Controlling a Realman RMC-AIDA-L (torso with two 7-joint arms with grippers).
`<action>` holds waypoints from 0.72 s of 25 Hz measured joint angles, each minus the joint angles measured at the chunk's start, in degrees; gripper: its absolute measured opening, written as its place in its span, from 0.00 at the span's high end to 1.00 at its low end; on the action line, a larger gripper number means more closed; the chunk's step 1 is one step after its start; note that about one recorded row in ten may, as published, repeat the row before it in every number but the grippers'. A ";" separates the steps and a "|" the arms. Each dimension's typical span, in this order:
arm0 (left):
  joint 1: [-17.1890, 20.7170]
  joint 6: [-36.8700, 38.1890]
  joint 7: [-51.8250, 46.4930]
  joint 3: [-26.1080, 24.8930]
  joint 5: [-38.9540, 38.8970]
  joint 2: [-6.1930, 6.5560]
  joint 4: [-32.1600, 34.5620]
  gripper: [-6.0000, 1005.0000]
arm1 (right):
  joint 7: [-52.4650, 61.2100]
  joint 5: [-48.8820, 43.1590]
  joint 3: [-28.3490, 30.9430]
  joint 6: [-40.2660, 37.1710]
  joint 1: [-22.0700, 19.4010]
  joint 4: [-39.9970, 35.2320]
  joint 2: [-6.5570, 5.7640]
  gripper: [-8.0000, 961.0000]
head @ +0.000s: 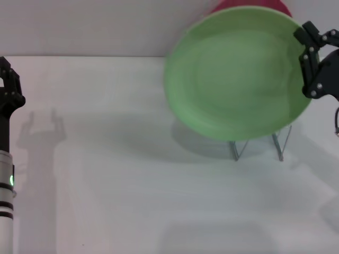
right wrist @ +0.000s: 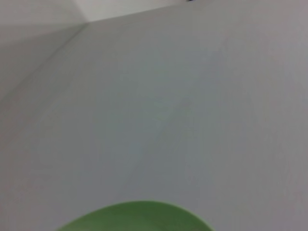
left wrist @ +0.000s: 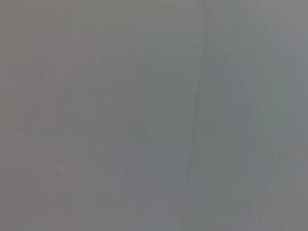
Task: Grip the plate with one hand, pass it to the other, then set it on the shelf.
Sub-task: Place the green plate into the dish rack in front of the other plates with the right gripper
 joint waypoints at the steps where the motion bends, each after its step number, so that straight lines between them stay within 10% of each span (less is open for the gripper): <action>1: 0.02 -0.72 -0.03 -0.33 -0.01 -0.04 0.20 0.53 | -0.02 0.34 -1.27 -0.59 0.40 -3.15 -0.10 0.97; 18: 0.12 -3.59 -4.65 -0.44 -1.94 -0.33 0.50 0.53 | -0.84 12.21 -15.72 -2.60 3.28 -20.31 -0.39 0.97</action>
